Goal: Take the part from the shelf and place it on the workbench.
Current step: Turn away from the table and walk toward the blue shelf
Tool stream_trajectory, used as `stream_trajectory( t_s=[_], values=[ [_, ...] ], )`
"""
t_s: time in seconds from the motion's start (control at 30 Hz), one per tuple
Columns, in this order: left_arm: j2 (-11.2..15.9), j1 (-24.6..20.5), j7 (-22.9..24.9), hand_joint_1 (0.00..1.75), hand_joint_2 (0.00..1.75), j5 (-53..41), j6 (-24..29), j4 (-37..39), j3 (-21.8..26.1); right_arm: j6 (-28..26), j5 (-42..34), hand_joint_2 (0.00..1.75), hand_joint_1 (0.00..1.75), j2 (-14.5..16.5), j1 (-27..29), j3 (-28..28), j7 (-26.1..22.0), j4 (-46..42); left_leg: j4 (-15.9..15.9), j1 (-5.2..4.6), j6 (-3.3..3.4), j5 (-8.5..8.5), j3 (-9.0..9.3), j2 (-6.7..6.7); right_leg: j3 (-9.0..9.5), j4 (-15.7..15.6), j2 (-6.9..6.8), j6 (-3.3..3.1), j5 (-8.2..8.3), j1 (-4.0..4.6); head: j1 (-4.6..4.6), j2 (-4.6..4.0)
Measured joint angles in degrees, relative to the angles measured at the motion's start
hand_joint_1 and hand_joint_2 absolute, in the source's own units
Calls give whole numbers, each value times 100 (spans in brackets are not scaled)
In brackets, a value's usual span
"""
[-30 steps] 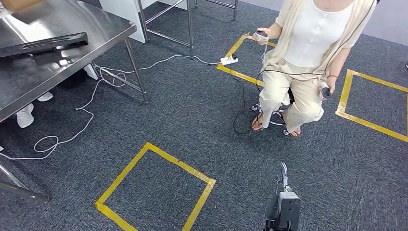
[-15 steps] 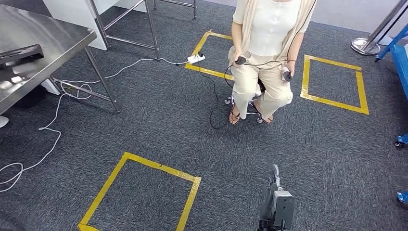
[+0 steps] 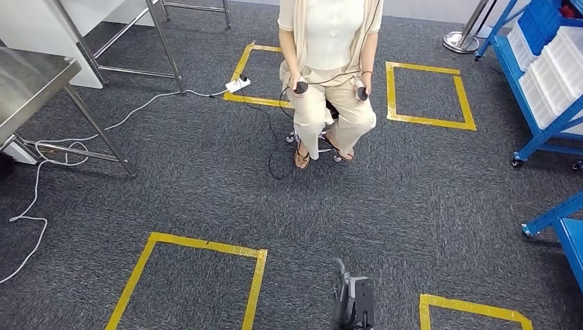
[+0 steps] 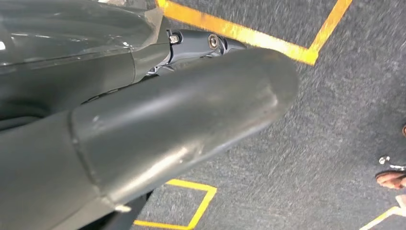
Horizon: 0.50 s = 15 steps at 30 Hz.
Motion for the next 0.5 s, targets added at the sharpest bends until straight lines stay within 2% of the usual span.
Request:
stream_trajectory(
  t_s=[0.03,0.07,0.1,0.13,0.17,0.2,0.23,0.27,0.33,0.37,0.4,0.43,0.47,0.5],
  values=[
    [-9,-16,18,0,0,-33,-10,1,-20,155,-61,0,0,27,-54,20,46,259,95,15,-32,-84,-30,-118,18,-21,52,-42,25,-40,-6,0],
    [-18,-28,40,0,0,-90,-9,4,-50,297,-110,0,0,58,-104,43,112,497,312,30,-61,-239,-115,-282,37,-41,111,-83,54,-83,-13,0],
    [-24,-31,67,0,0,-170,-3,10,-88,413,-151,0,0,90,-152,67,179,714,639,46,-82,-440,-248,-468,41,-46,171,-114,74,-108,-21,0],
    [-29,-29,103,0,0,-256,-1,20,-134,497,-178,0,0,103,-200,89,238,897,1026,50,-96,-643,-414,-587,31,-45,236,-135,85,-108,-26,0],
    [-34,-26,156,0,0,-320,-27,33,-181,552,-205,0,0,109,-234,109,277,1064,1367,54,-112,-778,-569,-643,26,-43,310,-144,92,-107,-29,0],
    [-34,-25,214,0,0,-344,-110,46,-218,573,-233,0,0,108,-254,120,289,1203,1551,63,-127,-800,-661,-664,24,-40,385,-146,94,-109,-30,0],
    [-34,-28,275,0,0,-333,-243,56,-242,576,-267,0,0,101,-265,125,280,1320,1525,81,-142,-702,-659,-673,25,-33,469,-144,93,-116,-31,0],
    [-33,-32,329,0,0,-303,-400,64,-252,563,-312,0,0,96,-271,124,251,1414,1295,108,-158,-513,-565,-693,27,-19,559,-137,90,-128,-29,0],
    [-28,-37,401,0,0,-253,-663,77,-256,502,-418,0,0,92,-304,121,166,1542,584,182,-202,-127,-267,-917,-10,61,736,-85,62,-133,-40,0],
    [-25,-37,419,0,0,-244,-737,83,-257,469,-467,0,0,89,-331,118,128,1587,340,206,-207,-39,-170,-1035,-49,111,815,-45,49,-122,-44,0],
    [-23,-41,432,0,0,-244,-784,90,-259,440,-507,0,0,78,-354,115,102,1627,212,205,-198,-18,-125,-1120,-101,145,884,3,46,-110,-49,0],
    [-21,-46,442,0,0,-244,-808,95,-261,419,-535,0,0,62,-368,113,85,1663,185,179,-166,-39,-121,-1123,-148,157,950,52,58,-98,-50,0],
    [-20,-57,449,0,0,-244,-822,95,-266,406,-556,0,0,40,-366,110,73,1698,181,154,-111,-32,-128,-1056,-193,142,1006,101,75,-100,-46,0],
    [-21,-73,459,0,0,-245,-832,95,-276,394,-572,0,0,20,-357,107,59,1730,159,132,-57,-13,-126,-985,-230,154,963,141,78,-107,-46,0]
  ],
)
